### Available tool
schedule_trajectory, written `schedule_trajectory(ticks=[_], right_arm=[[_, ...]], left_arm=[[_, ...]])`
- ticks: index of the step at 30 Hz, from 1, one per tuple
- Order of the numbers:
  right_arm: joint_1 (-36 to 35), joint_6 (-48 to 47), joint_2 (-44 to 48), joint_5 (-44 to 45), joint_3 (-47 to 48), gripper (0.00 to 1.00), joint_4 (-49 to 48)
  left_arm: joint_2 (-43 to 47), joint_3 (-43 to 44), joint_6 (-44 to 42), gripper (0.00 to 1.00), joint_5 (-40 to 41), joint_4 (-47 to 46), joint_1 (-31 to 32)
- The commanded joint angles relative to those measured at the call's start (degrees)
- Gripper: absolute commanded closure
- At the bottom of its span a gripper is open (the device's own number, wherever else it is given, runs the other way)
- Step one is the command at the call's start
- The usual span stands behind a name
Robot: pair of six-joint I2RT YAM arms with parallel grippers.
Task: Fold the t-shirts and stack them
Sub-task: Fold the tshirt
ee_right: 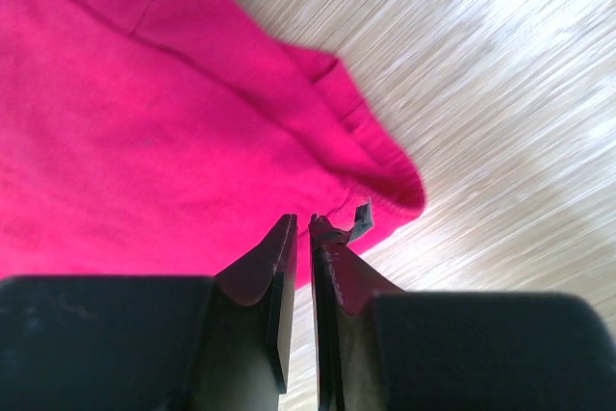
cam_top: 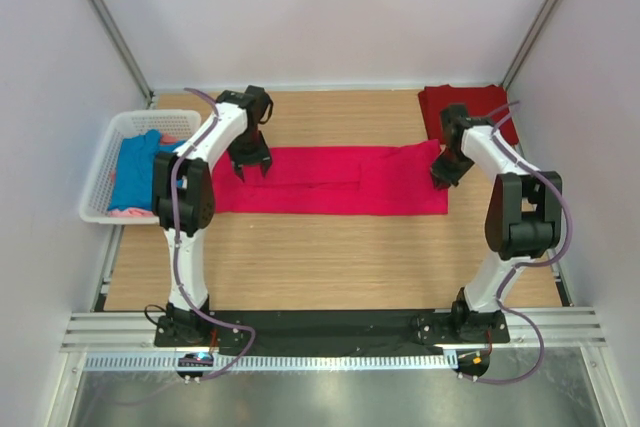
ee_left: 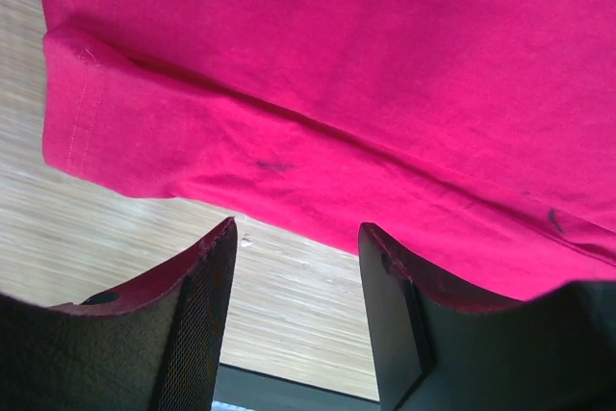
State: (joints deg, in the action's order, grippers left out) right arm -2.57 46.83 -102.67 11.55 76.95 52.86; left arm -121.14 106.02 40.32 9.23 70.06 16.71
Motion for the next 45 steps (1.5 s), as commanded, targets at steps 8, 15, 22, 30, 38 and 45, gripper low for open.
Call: schedule_trajectory(ticks=[8,15,22,30,38,45], right_arm=[[-1.1,6.9,0.8,-4.4,-10.4,0.82,-9.1],[1.9,2.9,-2.0,5.2,-11.2,0.82,-7.3],[6.9,0.5,-0.8,6.6,-14.6,0.82,-7.5],[9.3,-1.8,0.2,7.4,-14.2,0.82,-6.7],[9.5,-1.6,0.6,6.6,-14.8,0.83,-7.7],[10.1,-3.1,1.5,8.0,-13.7,0.83,-7.4]], left_arm=[[2.1,-1.2,-3.6,0.45,0.2,1.2,-0.4],[3.7,-3.7,-3.9,0.45,6.1,3.2,-0.4],[5.7,-7.8,-4.7,0.46,6.3,2.6,-0.4],[9.2,-16.8,-5.7,0.64,-0.4,-2.4,-0.4],[7.9,-24.0,-4.9,0.68,-1.8,-6.5,-0.3],[5.3,-29.6,-1.2,0.75,7.6,-4.7,-0.4]])
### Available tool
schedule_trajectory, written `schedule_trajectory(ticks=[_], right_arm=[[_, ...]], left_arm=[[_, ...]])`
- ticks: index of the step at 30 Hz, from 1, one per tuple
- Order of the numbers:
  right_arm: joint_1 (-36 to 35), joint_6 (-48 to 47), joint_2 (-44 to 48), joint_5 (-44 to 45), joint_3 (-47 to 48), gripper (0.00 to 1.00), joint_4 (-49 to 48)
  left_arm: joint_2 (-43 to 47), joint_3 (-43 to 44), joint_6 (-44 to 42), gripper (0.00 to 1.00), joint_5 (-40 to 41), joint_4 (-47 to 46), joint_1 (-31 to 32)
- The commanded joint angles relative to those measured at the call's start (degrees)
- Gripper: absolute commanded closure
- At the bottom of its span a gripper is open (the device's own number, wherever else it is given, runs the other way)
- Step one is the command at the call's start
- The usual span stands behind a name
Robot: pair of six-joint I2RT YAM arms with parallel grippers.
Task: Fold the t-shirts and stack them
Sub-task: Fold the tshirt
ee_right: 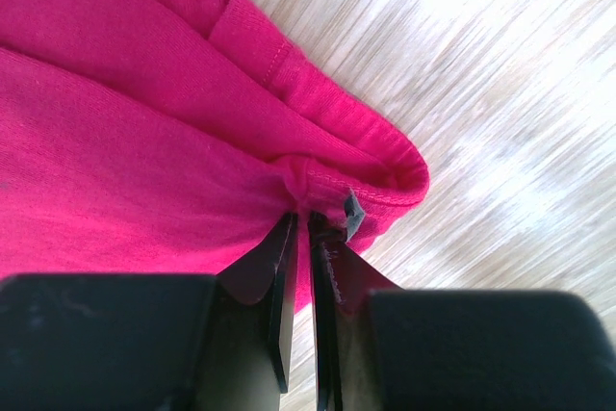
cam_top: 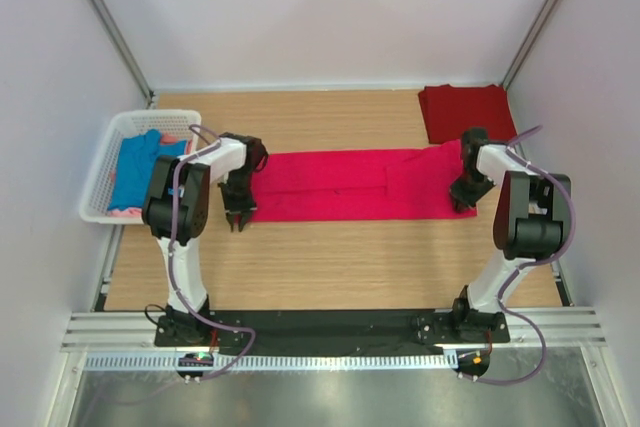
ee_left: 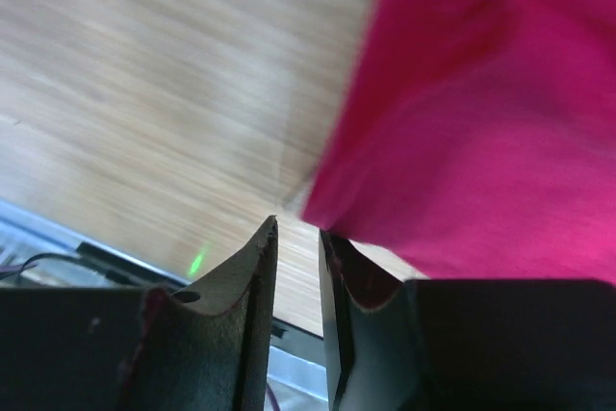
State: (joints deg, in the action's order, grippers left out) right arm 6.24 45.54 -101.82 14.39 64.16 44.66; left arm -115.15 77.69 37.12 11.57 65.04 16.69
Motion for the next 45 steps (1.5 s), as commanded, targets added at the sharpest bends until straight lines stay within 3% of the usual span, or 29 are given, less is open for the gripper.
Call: schedule_trajectory(ticks=[1,9,16,27,36,40,41,43,45], right_arm=[[1.3,-1.9,0.8,5.6,-0.8,0.83,0.8],[1.5,-3.0,2.0,2.9,-0.6,0.83,-0.5],[1.4,-3.7,3.6,1.2,-0.4,0.83,-0.5],[1.4,-4.6,3.5,1.1,-0.4,0.83,-0.5],[1.4,-5.0,3.0,1.5,-1.1,0.83,-1.1],[1.5,-5.5,3.0,2.6,-1.5,0.83,-1.2],[1.5,-5.7,2.9,2.8,-1.5,0.83,-1.1],[1.5,-5.9,2.9,3.6,-1.3,0.84,-0.9],[1.5,-6.2,3.0,4.3,-1.3,0.85,-0.7]], left_arm=[[-0.4,-1.7,2.6,0.75,7.2,0.7,-0.5],[3.0,-0.5,3.8,0.72,6.2,2.8,-0.8],[10.2,0.9,1.8,0.57,-2.7,-0.7,-0.9],[8.1,-4.4,-0.4,0.58,-10.6,-7.9,-3.7],[3.4,-4.7,-1.0,0.66,-9.7,-8.3,-3.8],[3.3,-4.3,-1.0,0.81,-6.6,-6.7,-3.8],[3.3,-4.1,-1.1,0.91,-6.0,-6.2,-3.9],[3.2,-3.8,-1.1,1.0,-4.6,-5.1,-3.9],[3.4,-3.7,-0.7,1.0,-4.1,-4.8,-4.1]])
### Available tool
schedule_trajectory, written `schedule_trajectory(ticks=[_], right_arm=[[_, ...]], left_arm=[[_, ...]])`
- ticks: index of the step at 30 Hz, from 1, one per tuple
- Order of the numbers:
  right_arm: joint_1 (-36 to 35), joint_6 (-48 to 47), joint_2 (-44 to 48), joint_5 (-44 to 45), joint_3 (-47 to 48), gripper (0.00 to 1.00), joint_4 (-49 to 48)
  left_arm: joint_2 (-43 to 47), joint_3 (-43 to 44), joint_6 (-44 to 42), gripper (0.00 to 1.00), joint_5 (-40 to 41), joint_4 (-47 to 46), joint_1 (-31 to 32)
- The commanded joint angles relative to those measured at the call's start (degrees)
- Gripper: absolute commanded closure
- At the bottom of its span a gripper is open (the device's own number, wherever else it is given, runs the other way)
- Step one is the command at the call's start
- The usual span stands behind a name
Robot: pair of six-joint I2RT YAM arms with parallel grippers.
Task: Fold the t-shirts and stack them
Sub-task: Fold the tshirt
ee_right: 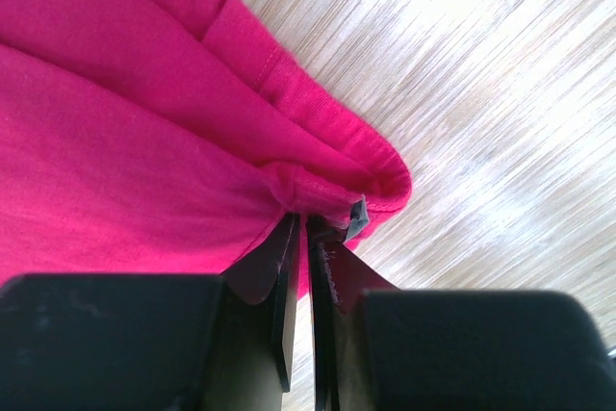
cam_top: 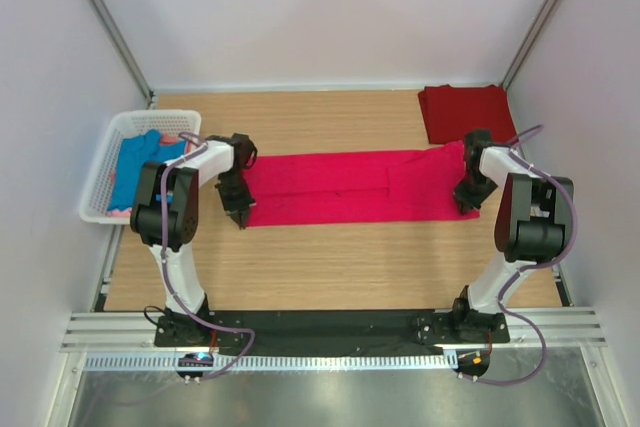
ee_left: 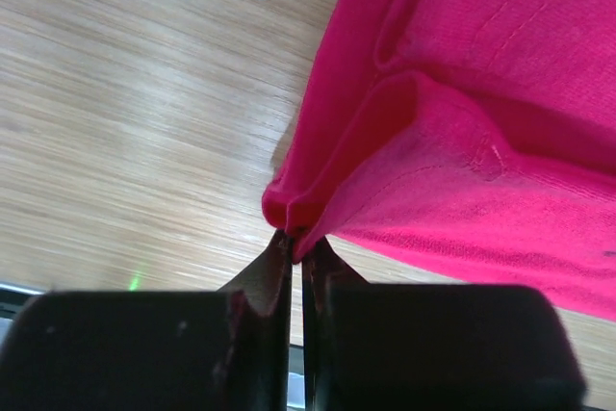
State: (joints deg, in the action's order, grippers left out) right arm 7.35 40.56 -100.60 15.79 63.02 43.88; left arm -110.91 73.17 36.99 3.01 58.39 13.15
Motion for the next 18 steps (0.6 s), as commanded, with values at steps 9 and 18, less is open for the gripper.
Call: schedule_trajectory(ticks=[9,18], right_arm=[[0.3,-2.1,2.1,-0.6,1.6,0.81,0.3],[0.3,3.5,5.1,-2.5,7.2,0.64,6.0]], left_arm=[[0.4,2.0,2.0,0.6,6.2,8.4,-0.6],[2.9,11.8,1.5,0.51,8.7,11.8,-0.1]])
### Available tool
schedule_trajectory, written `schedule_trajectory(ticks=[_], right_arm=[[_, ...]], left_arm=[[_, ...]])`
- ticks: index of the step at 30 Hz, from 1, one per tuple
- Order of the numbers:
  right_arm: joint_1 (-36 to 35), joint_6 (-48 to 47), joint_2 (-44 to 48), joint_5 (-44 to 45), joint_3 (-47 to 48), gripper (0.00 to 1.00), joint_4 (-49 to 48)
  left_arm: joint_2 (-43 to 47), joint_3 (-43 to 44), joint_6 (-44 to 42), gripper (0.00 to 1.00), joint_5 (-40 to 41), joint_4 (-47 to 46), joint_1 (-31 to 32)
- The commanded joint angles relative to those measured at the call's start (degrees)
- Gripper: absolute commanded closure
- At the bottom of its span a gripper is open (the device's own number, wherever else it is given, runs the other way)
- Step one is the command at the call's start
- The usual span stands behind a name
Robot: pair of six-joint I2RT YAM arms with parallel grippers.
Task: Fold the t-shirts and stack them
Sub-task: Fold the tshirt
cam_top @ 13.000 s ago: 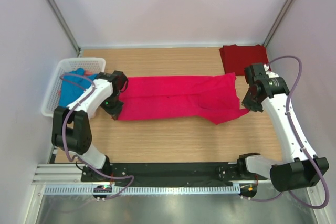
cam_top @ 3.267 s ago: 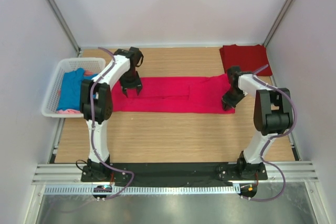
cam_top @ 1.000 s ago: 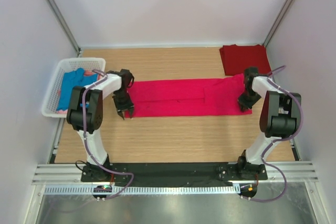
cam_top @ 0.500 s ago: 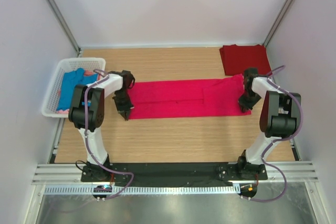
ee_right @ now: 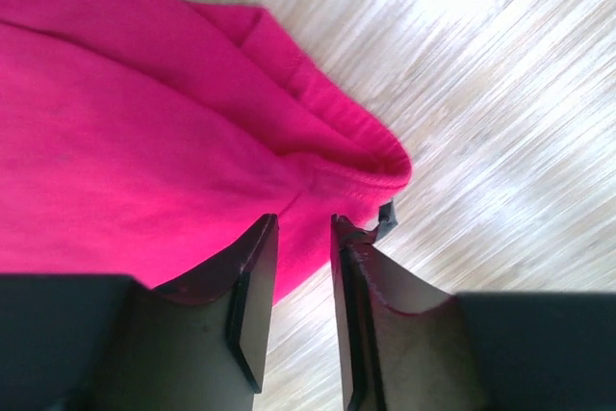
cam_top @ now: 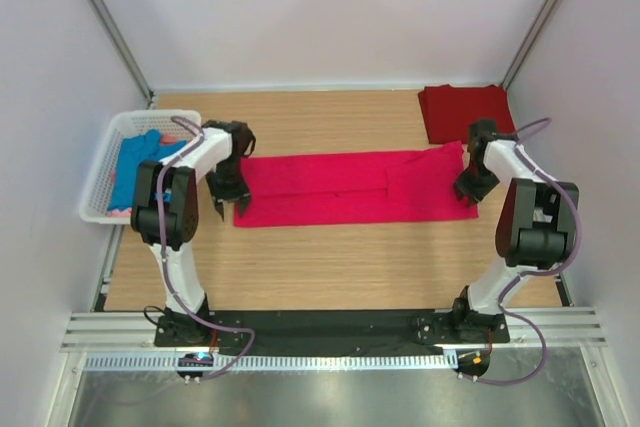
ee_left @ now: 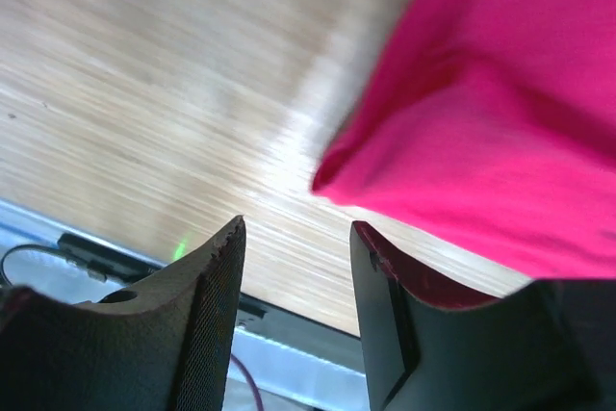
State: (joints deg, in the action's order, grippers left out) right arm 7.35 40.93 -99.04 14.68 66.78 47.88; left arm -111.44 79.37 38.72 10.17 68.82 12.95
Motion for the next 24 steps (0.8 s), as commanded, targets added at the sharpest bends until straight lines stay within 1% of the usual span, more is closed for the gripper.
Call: schedule_trajectory(ticks=[1,2,3,4,5,7,10,11,12,14,15,16,18,19,20,21,24], right_arm=[[0.2,6.4,3.5,-2.0,3.5,0.62,1.7],[-0.1,8.2,3.3,-2.3,3.9,0.6,1.0],[-0.2,9.9,3.0,-2.6,4.0,0.55,0.6],[-0.4,12.0,2.6,-3.7,4.1,0.53,-0.1],[-0.5,15.3,1.4,-4.4,4.4,0.51,-1.3],[-0.8,18.6,-0.2,-4.6,6.5,0.47,-1.9],[-1.3,23.6,-5.0,-2.1,12.5,0.43,-0.1],[-1.4,24.9,-6.2,-0.9,16.1,0.42,1.9],[-1.6,27.1,-8.7,-0.1,17.7,0.41,2.9],[-2.1,29.9,-10.4,1.1,21.3,0.41,5.4],[-2.3,32.8,-11.4,1.8,22.2,0.4,6.1],[-2.8,33.7,-13.0,1.8,22.9,0.4,6.5],[-3.7,34.7,-15.3,1.6,25.4,0.4,7.3],[-4.1,35.2,-17.7,2.1,26.7,0.4,8.2],[-5.3,35.1,-19.0,2.5,28.1,0.4,9.6],[-5.9,34.8,-20.0,2.5,30.2,0.4,9.8],[-7.4,34.2,-23.4,2.4,31.9,0.4,8.9]], left_arm=[[3.5,8.7,-0.8,0.51,0.8,0.8,0.6],[3.4,10.0,-2.2,0.5,0.2,0.2,1.3],[2.5,11.6,-2.8,0.5,-2.0,-1.0,1.5],[1.7,12.8,-3.5,0.5,-3.7,-1.5,1.7],[0.5,15.4,-4.0,0.5,-6.5,-1.9,1.7],[-2.9,17.6,-5.3,0.5,-12.9,-2.9,1.6],[-5.8,19.9,-6.3,0.5,-17.0,-5.4,1.6],[-6.5,20.8,-6.5,0.5,-17.6,-6.0,1.6],[-7.1,21.5,-6.6,0.5,-17.6,-6.1,1.7],[-9.5,22.6,-6.6,0.49,-17.0,-5.7,1.7],[-10.4,23.9,-6.6,0.5,-16.2,-4.9,1.7],[-11.5,24.3,-6.5,0.49,-15.2,-4.2,1.7],[-14.1,24.4,-6.3,0.49,-11.2,-1.9,1.6],[-14.7,24.0,-6.1,0.49,-9.8,-1.2,1.6],[-15.1,23.5,-6.0,0.49,-6.3,-0.8,1.6],[-15.5,22.8,-6.0,0.49,-4.7,-0.6,1.6],[-15.1,19.0,-4.7,0.48,0.3,-0.4,0.9]])
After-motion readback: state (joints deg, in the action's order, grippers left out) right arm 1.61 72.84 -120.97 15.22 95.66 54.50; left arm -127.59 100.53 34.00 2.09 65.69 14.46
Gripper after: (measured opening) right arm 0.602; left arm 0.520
